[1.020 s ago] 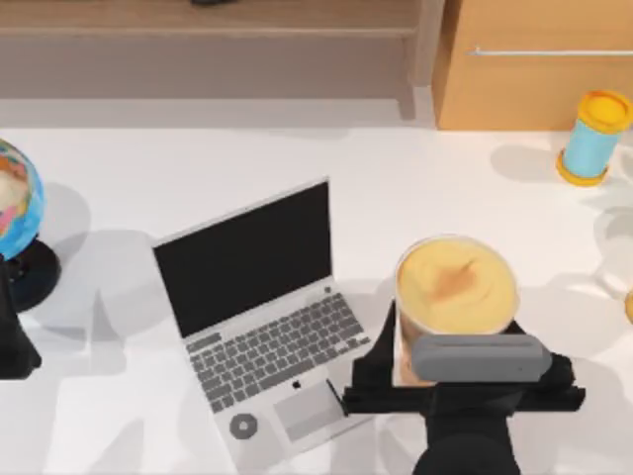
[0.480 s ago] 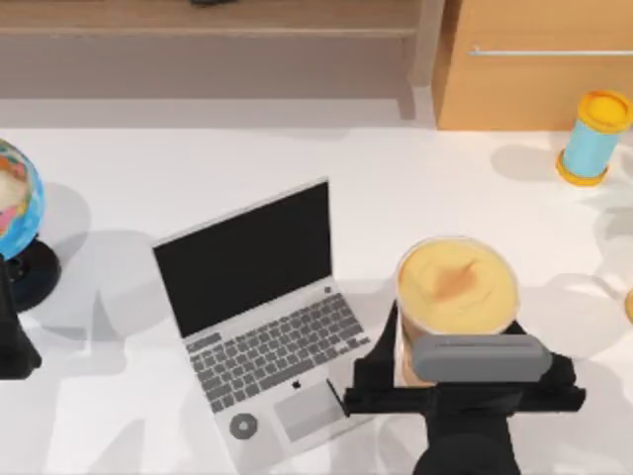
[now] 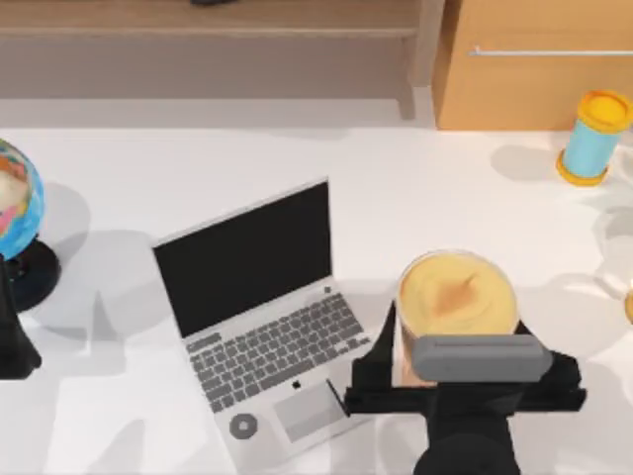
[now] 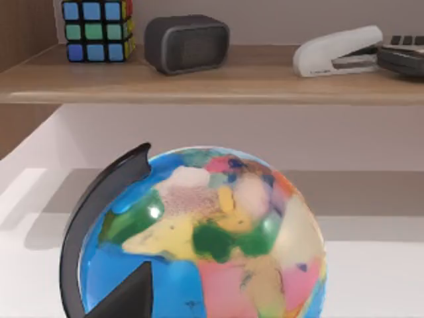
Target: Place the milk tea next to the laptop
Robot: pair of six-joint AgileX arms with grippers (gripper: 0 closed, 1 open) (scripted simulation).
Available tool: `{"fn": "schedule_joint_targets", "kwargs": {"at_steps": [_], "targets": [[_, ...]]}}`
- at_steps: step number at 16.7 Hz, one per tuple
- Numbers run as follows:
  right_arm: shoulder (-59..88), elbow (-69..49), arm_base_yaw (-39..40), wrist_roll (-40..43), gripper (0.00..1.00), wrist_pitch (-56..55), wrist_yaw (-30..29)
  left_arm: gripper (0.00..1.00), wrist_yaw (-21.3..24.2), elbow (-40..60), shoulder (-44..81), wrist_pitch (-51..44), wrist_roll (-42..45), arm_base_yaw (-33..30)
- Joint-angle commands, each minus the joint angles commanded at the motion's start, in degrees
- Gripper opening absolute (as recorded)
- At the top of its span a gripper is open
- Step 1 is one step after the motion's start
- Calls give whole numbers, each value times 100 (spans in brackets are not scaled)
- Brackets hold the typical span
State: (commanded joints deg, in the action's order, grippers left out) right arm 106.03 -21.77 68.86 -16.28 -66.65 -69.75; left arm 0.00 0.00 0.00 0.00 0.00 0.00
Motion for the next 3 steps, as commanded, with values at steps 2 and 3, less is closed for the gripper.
{"fn": "schedule_joint_targets", "kwargs": {"at_steps": [2,3], "targets": [[0,0,0,0,100,0,0,100,0,0,0,0,0,0],[0,0,0,0,100,0,0,100,0,0,0,0,0,0]]}}
